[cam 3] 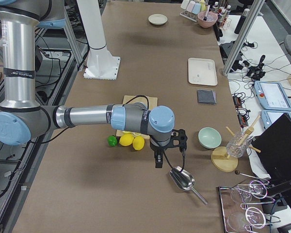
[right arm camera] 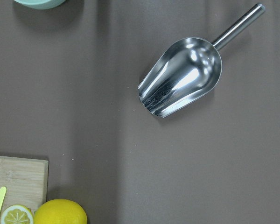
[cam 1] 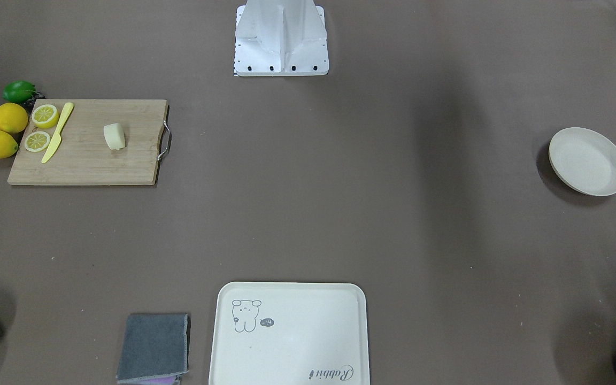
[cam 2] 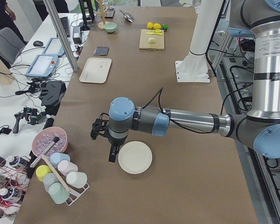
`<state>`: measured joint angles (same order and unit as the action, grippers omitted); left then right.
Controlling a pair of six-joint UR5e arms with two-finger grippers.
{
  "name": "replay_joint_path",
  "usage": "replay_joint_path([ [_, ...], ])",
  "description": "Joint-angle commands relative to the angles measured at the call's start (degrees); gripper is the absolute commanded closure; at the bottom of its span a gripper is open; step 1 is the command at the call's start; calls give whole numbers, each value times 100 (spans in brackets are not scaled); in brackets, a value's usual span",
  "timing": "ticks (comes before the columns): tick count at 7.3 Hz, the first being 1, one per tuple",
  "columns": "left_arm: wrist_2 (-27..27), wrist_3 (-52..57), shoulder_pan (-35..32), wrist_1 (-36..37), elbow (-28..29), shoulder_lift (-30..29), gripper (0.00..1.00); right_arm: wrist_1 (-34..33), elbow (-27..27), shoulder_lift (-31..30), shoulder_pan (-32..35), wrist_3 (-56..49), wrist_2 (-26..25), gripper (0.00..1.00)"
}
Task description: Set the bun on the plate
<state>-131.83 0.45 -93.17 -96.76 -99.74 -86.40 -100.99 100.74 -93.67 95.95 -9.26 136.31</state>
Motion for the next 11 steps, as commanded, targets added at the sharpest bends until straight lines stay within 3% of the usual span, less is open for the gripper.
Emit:
replay_joint_path([
  [1, 17, 8, 9, 8, 7, 0, 2, 0, -2, 24, -6, 3, 10, 0],
  [11, -9, -1, 27, -10, -63, 0, 2, 26, 60, -47, -24, -23, -8, 0],
])
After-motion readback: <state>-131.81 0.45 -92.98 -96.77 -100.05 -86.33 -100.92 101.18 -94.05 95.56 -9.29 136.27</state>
